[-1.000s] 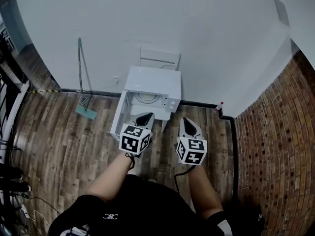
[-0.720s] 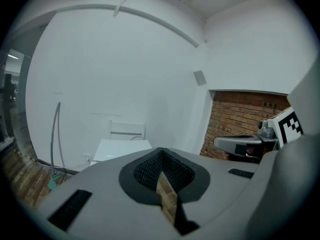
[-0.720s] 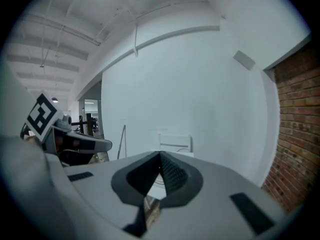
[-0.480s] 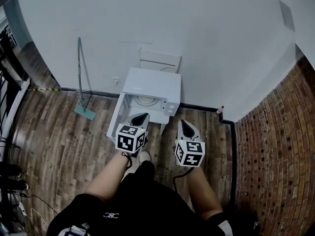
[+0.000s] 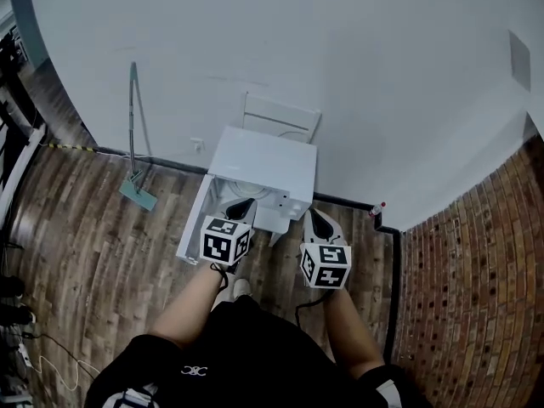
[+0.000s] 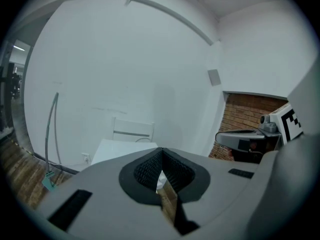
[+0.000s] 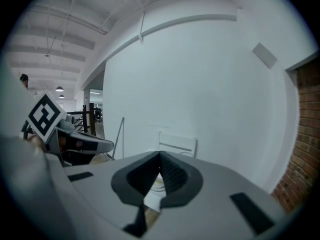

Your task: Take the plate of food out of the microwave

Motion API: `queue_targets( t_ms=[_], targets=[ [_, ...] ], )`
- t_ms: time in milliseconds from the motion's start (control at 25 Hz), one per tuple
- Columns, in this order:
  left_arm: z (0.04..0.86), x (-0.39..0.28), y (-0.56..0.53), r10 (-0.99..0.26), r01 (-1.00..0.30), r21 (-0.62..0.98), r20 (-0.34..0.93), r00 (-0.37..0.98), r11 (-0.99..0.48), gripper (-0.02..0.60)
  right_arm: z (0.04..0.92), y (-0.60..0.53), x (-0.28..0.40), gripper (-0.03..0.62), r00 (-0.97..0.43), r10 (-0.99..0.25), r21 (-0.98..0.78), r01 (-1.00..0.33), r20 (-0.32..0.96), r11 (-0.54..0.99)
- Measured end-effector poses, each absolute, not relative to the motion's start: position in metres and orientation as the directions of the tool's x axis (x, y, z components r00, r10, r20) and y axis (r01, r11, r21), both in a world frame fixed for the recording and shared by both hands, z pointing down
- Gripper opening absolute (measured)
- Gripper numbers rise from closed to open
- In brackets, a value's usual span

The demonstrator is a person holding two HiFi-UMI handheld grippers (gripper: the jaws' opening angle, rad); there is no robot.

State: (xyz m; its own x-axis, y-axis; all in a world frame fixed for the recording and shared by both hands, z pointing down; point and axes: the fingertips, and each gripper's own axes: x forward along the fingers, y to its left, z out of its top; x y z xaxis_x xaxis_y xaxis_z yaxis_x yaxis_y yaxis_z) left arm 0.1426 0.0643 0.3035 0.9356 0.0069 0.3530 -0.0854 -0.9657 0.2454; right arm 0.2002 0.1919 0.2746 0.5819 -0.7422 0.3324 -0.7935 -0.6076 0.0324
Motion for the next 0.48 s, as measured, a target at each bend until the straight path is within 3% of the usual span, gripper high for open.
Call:
queue_targets(
  t_ms=[480],
  targets=[
    [0.336, 0.197, -0.014, -0.033, -0.159, 0.329, 0.356, 0.934, -0.931, 0.0, 0.297, 0.092, 0.262, 0.014, 0.502, -0.769, 0.084, -0.854, 0.397, -0.514]
  ],
)
